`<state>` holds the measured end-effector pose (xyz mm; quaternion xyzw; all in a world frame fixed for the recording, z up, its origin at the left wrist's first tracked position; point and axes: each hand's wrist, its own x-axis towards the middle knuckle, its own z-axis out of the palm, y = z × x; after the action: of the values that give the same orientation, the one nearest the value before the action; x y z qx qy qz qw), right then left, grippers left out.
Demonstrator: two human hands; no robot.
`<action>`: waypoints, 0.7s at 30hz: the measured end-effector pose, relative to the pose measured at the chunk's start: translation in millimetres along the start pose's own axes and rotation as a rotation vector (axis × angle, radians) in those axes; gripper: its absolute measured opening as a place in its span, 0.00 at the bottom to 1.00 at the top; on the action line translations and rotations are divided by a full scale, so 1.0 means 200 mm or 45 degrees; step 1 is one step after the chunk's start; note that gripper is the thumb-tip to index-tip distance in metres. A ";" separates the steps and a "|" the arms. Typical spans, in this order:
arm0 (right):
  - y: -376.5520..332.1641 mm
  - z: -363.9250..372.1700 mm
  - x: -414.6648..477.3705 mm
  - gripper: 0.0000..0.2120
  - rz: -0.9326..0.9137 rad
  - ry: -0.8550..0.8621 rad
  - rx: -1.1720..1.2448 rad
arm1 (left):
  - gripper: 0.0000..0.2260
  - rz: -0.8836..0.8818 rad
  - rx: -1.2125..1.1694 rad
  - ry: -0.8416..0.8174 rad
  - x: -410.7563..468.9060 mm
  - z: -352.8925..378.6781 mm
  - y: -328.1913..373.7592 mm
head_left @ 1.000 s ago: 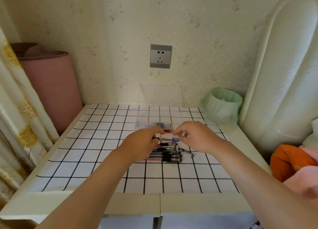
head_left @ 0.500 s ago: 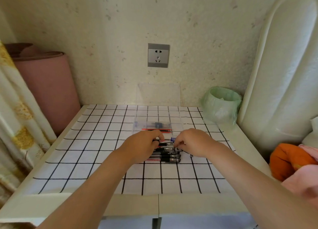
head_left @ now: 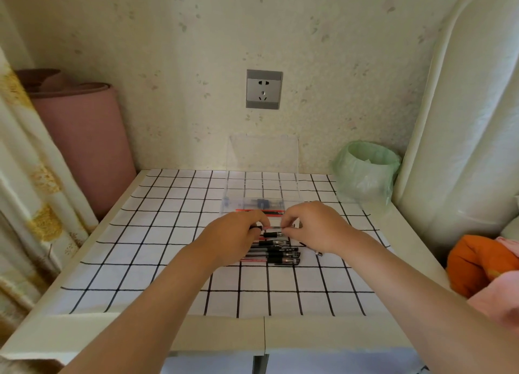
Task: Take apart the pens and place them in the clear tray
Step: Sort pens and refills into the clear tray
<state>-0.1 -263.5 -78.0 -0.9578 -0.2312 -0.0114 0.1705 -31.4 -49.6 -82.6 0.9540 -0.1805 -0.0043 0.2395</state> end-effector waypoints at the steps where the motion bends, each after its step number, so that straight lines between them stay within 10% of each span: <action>1: -0.02 0.00 0.00 0.05 0.016 0.029 0.111 | 0.11 0.003 -0.007 0.015 0.00 0.00 0.00; 21: -0.10 0.03 -0.01 0.03 -0.036 0.141 0.511 | 0.08 -0.034 -0.215 0.008 -0.02 -0.05 0.01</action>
<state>-10.4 -245.6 -76.9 -0.8991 -0.2324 -0.0202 0.3703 -35.4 -45.3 -73.7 0.9327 -0.1660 -0.0198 0.3195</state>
